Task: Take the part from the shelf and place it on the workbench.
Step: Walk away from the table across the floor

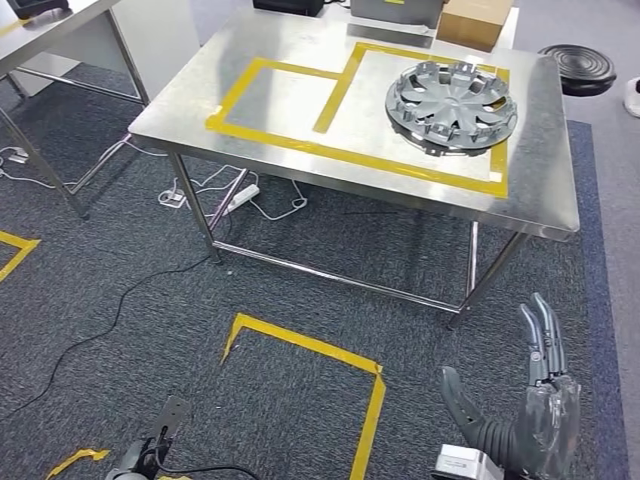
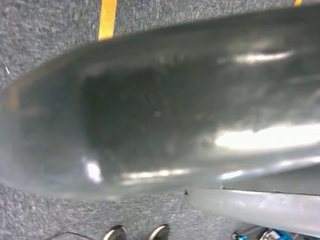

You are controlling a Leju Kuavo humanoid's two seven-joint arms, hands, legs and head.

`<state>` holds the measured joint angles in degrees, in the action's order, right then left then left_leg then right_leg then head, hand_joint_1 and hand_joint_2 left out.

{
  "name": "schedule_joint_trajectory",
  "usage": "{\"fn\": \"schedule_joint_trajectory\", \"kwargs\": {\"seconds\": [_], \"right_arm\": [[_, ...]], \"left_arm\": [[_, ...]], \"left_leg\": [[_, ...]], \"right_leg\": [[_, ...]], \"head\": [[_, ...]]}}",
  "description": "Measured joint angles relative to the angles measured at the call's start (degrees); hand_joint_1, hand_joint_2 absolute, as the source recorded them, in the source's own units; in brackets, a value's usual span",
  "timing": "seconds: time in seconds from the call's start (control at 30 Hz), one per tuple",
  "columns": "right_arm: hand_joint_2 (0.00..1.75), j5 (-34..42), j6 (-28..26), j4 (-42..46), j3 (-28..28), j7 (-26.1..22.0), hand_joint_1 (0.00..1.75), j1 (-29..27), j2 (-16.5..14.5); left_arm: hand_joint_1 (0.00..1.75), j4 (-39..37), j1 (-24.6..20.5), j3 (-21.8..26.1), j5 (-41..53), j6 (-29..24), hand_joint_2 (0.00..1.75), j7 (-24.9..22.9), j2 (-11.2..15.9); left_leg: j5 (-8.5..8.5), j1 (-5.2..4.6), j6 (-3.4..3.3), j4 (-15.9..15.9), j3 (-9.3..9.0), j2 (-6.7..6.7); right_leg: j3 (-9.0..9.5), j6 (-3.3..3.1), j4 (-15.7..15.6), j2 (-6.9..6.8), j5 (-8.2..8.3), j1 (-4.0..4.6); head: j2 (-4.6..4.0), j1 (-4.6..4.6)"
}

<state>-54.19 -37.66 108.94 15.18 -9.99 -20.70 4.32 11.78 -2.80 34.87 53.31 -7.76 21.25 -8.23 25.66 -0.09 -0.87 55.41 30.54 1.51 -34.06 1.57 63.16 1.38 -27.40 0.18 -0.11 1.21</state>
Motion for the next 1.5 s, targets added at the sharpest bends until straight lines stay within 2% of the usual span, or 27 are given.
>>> {"fn": "schedule_joint_trajectory", "kwargs": {"seconds": [0.07,0.13,0.2,0.27,0.33,0.37,0.4,0.43,0.5,0.57,0.67,0.73,0.83,0.87,0.9,0.93,0.97,1.03,1.1,1.17,1.23,1.27,1.33,1.37,1.4,1.43,1.5], "right_arm": [[1.75,0.1,0.4,-2.2,-0.3,1.0,0.00,-0.5,0.3],[1.75,-0.6,0.6,-5.2,-0.9,1.9,0.00,-1.1,0.4],[1.75,-0.6,1.0,-9.1,-1.6,2.5,0.00,-1.5,0.5],[1.75,0.7,1.2,-14.3,-2.4,2.3,0.00,-1.5,0.5],[1.75,2.5,0.9,-20.9,-3.2,1.5,0.00,-1.2,0.5],[1.75,3.5,0.7,-24.8,-3.7,0.8,0.00,-0.8,0.4],[1.75,4.7,0.6,-28.8,-4.3,0.0,0.00,-0.4,0.2],[1.75,5.9,0.6,-33.1,-5.1,-1.0,0.00,0.3,-0.1],[1.75,8.6,0.8,-42.8,-7.0,-3.6,0.00,2.4,-1.1],[1.75,10.7,1.0,-54.3,-9.7,-7.0,0.00,5.2,-2.1],[1.75,11.8,3.1,-70.7,-13.5,-8.6,0.00,9.4,-3.6],[1.75,12.5,5.7,-79.5,-15.2,-7.0,0.00,11.6,-4.5],[1.75,15.1,9.1,-89.8,-17.5,-4.6,0.00,14.1,-5.9],[1.75,16.3,10.0,-92.4,-18.4,-4.1,0.00,14.7,-6.3],[1.75,17.5,10.7,-94.4,-19.2,-3.6,0.00,15.2,-6.8],[1.75,18.7,11.3,-96.0,-20.2,-3.3,0.00,15.7,-7.2],[1.75,19.8,11.7,-97.4,-21.1,-2.9,0.00,16.1,-7.5],[1.75,21.3,12.4,-99.3,-22.7,-2.1,0.00,16.9,-8.1],[1.75,22.1,13.1,-100.5,-23.8,-1.2,0.00,17.5,-8.5],[1.75,22.6,13.7,-101.2,-24.6,-0.3,0.00,17.9,-8.9],[1.75,22.8,14.0,-101.4,-25.0,0.3,0.00,17.9,-9.2],[1.75,22.8,14.2,-101.5,-25.2,0.7,0.00,18.0,-9.3],[1.75,22.8,14.6,-101.6,-25.5,1.5,0.00,18.1,-9.4],[1.75,22.8,14.9,-101.6,-25.6,1.9,0.00,18.1,-9.4],[1.75,22.8,15.0,-101.7,-25.6,2.2,0.00,18.1,-9.5],[1.75,22.8,15.1,-101.7,-25.7,2.4,0.00,18.1,-9.5],[1.75,22.8,15.2,-101.7,-25.7,2.6,0.00,18.1,-9.5]], "left_arm": [[0.00,0.0,-0.1,0.1,0.0,0.0,0.00,0.0,-0.1],[0.00,0.0,-0.1,0.1,0.1,0.0,0.00,0.0,-0.1],[0.00,0.0,0.0,0.2,0.2,0.0,0.00,0.0,0.0],[0.00,0.0,-0.1,0.2,0.3,0.1,0.00,0.0,0.0],[0.00,0.0,-0.2,0.3,0.4,0.1,0.00,0.0,0.0],[0.00,0.0,-0.1,0.4,0.5,0.1,0.00,0.0,0.0],[0.00,0.0,-0.1,0.5,0.6,0.1,0.00,0.0,0.0],[0.00,0.0,0.0,0.6,0.6,0.1,0.00,0.0,0.0],[0.00,0.0,0.0,1.0,0.7,0.0,0.00,0.0,0.0],[0.00,0.0,-0.2,1.3,0.7,-0.1,0.00,0.0,-0.1],[0.00,0.0,-0.1,1.5,0.7,-0.1,0.00,0.0,-0.3],[0.00,0.0,0.0,1.7,0.7,-0.4,0.00,0.0,-0.3],[0.00,0.0,0.1,2.3,0.5,-0.8,0.00,0.0,-0.3],[0.00,0.0,0.2,2.5,0.4,-1.0,0.00,0.0,-0.4],[0.00,0.0,0.3,2.7,0.3,-1.1,0.00,0.0,-0.4],[0.00,0.0,0.4,2.9,0.2,-1.3,0.00,0.0,-0.4],[0.00,0.0,0.5,3.0,0.1,-1.4,0.00,0.1,-0.4],[0.00,0.0,0.6,3.2,0.0,-1.6,0.00,0.3,-0.5],[0.00,0.0,0.6,3.6,-0.1,-1.9,0.00,0.5,-0.5],[0.00,0.0,0.9,4.0,-0.3,-2.0,0.00,0.6,-0.4],[0.00,-0.1,1.2,4.3,-0.4,-2.1,0.00,0.6,-0.3],[0.00,-0.1,1.2,4.4,-0.4,-2.1,0.00,0.6,-0.3],[0.00,-0.1,1.1,4.5,-0.5,-2.2,0.00,0.6,-0.3],[0.00,-0.1,1.1,4.6,-0.5,-2.2,0.00,0.6,-0.3],[0.00,-0.1,1.2,4.8,-0.5,-2.2,0.00,0.6,-0.3],[0.00,-0.1,1.2,5.0,-0.5,-2.3,0.00,0.6,-0.3],[0.00,-0.1,1.3,5.4,-0.5,-2.4,0.00,0.5,-0.2]], "left_leg": [[-0.28,0.07,0.46,0.2,0.49,0.60],[-0.70,0.25,1.14,0.3,1.15,1.17],[-0.10,0.26,1.74,1.0,1.76,1.12],[2.77,0.28,2.37,5.3,3.81,0.25],[6.14,0.44,3.00,12.5,7.07,-0.49],[6.78,0.54,3.22,14.9,8.11,-0.65],[6.37,0.63,3.39,15.5,8.25,-0.78],[5.00,0.72,3.51,13.9,7.37,-0.94],[1.42,0.81,3.75,7.1,3.71,-2.03],[-0.08,0.69,3.29,1.8,1.22,-3.15],[-0.11,0.49,1.74,0.8,1.32,-2.75],[-0.37,0.57,0.93,0.8,1.48,-2.11],[-0.60,0.53,0.22,0.7,1.75,-1.04],[-0.63,0.48,0.17,0.8,1.81,-0.66],[-0.65,0.45,0.15,0.8,1.83,-0.23],[-0.66,0.43,0.16,0.8,1.81,0.22],[-0.68,0.44,0.20,0.8,1.77,0.73],[-0.77,0.41,0.45,0.9,1.83,1.72],[-1.06,0.43,1.06,1.1,2.29,2.51],[-1.46,0.60,1.80,1.1,2.76,3.26],[-0.66,0.57,2.44,2.1,3.35,2.66],[0.71,0.51,2.71,4.0,4.22,1.81],[4.51,0.45,3.10,11.1,7.26,-0.06],[5.84,0.48,3.18,14.4,8.68,-0.45],[6.20,0.48,3.18,16.3,9.37,-0.64],[5.53,0.48,3.13,16.1,9.06,-0.74],[2.29,0.48,2.96,10.3,5.69,-1.55]], "right_leg": [[2.93,-0.79,-5.3,1.35,1.19,0.17],[3.16,-1.03,-6.2,1.17,1.11,0.31],[3.20,-1.22,-6.9,0.37,1.52,0.04],[3.28,-1.49,-7.4,-0.59,1.91,-0.29],[3.13,-1.64,-7.5,-1.51,1.99,-0.33],[3.07,-1.62,-7.4,-1.96,1.99,-0.34],[3.04,-1.57,-7.4,-2.39,2.00,-0.37],[3.02,-1.48,-7.3,-2.77,1.98,-0.43],[2.96,-1.03,-7.1,-3.41,1.85,-0.48],[2.62,-0.35,-6.4,-3.92,1.61,-0.26],[2.30,0.38,-6.1,-4.77,1.51,-0.11],[1.41,0.85,-4.2,-4.01,-0.15,-0.30],[-3.25,1.19,6.5,-1.98,-5.89,-0.41],[-4.62,1.17,9.6,-1.75,-6.91,-0.39],[-5.14,1.09,10.7,-1.62,-6.84,-0.39],[-4.52,0.96,9.5,-1.53,-5.66,-0.39],[-2.88,0.79,6.3,-1.27,-3.70,-0.41],[1.05,0.50,-1.5,0.54,-0.51,-0.60],[2.89,0.39,-5.1,1.91,0.15,-0.68],[2.92,0.15,-5.3,1.42,0.19,-0.56],[2.91,-0.39,-5.5,0.54,0.51,-0.67],[2.92,-0.71,-5.7,-0.01,0.65,-0.76],[2.84,-1.05,-5.7,-1.16,0.74,-0.67],[2.78,-1.14,-5.7,-1.77,0.75,-0.61],[2.76,-1.15,-5.7,-2.32,0.75,-0.57],[2.75,-1.15,-5.7,-2.85,0.75,-0.56],[2.83,-1.08,-5.7,-3.84,0.75,-0.55]], "head": [[0.00,-0.01],[0.00,-0.01],[0.00,0.12],[0.00,0.39],[0.00,0.57],[0.00,0.57],[0.00,0.58],[0.00,0.57],[0.00,0.62],[0.00,0.74],[0.01,0.58],[0.01,0.44],[0.00,0.20],[0.00,0.20],[0.00,0.20],[0.00,0.21],[0.00,0.21],[0.00,0.21],[0.01,0.25],[0.01,0.27],[0.00,0.43],[0.00,0.57],[0.00,0.84],[0.00,0.84],[0.00,0.85],[0.00,0.85],[0.00,0.87]]}}
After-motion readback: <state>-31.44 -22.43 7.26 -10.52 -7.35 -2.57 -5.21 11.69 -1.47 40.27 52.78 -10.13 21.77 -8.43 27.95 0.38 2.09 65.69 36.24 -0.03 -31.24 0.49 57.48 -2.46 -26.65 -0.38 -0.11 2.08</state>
